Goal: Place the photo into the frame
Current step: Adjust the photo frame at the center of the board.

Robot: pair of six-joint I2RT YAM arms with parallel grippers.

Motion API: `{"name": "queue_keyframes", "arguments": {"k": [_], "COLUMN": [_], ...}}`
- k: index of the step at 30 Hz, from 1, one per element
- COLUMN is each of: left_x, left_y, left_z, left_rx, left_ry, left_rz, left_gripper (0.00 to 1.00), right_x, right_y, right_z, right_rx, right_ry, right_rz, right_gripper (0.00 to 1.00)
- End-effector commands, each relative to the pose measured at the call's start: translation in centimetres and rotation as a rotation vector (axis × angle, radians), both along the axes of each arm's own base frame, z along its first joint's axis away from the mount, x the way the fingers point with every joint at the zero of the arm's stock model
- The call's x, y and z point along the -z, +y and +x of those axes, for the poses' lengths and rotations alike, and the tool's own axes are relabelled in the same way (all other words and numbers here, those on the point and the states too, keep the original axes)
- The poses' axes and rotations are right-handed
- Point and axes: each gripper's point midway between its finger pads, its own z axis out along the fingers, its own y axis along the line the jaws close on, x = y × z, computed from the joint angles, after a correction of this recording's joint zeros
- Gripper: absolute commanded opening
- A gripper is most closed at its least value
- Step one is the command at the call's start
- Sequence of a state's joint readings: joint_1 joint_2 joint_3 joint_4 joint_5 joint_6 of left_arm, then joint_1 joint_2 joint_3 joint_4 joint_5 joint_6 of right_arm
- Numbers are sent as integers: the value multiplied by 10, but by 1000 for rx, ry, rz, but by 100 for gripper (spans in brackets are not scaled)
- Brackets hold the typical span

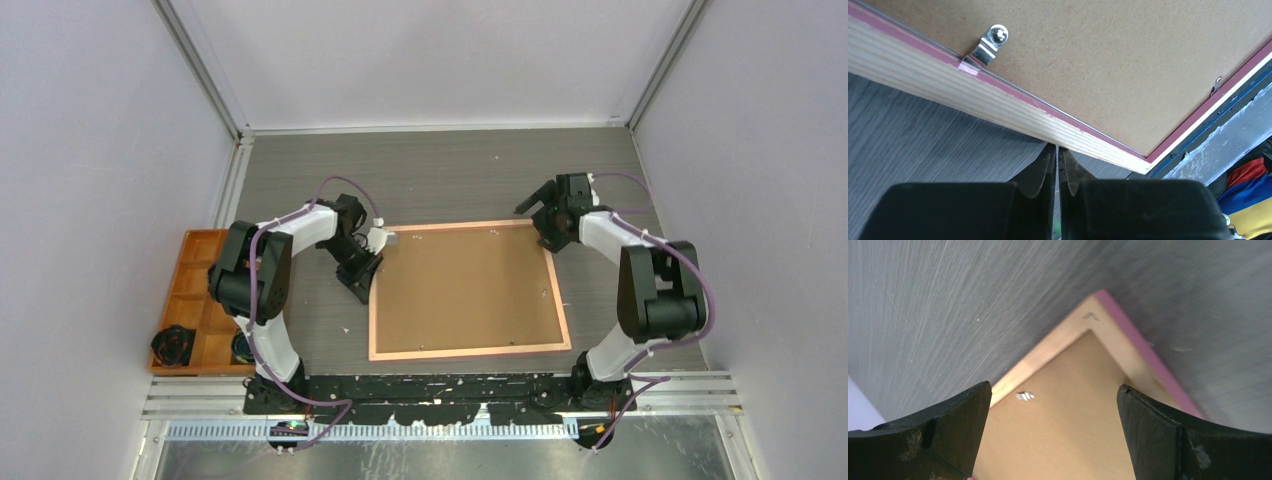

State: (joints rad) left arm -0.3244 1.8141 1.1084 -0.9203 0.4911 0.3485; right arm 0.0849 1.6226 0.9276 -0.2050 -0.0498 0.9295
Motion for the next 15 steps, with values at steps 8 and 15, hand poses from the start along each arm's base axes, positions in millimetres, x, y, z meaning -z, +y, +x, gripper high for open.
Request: {"name": "queue_keyframes", "arguments": {"k": [8,15], "left_x": [-6,-22], "left_y": [-44,-42], "left_z": [-18,-17], "left_rx": [123,138], "left_ry": [-18,-9], "left_rz": [-37,-54], "left_gripper": [8,8], "right_x": [-11,-77], "right_y": [106,69], "right_z": [76,119], "right_rx": [-270,-232], "right_ry": [4,-120], "right_rz": [177,147], "right_gripper": [100,100]}}
